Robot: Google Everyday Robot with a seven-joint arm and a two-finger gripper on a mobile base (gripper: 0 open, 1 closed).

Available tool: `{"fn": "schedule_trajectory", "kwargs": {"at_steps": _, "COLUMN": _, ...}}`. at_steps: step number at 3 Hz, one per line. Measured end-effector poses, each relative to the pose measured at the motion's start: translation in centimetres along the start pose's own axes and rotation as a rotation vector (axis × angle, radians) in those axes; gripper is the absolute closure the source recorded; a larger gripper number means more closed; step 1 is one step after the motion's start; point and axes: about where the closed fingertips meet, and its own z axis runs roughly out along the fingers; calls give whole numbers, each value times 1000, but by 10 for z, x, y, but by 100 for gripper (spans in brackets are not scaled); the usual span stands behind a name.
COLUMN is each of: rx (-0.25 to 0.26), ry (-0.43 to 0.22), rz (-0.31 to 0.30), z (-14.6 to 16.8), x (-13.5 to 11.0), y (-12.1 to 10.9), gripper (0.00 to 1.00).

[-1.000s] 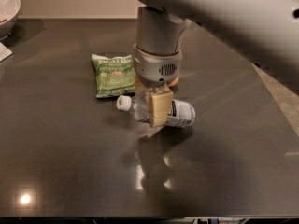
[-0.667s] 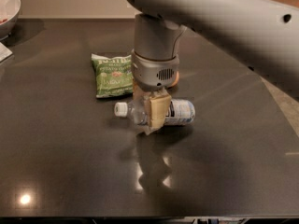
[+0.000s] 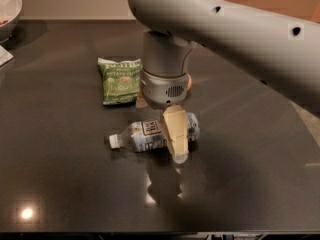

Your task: Knock blue plastic bottle over

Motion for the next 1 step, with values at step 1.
{"fn": "schedule_trajectory", "kwargs": {"at_steps": 1, "rx": 0, "ry": 0, "rz": 0, "z": 0, "x": 0, "y": 0, "gripper": 0}}
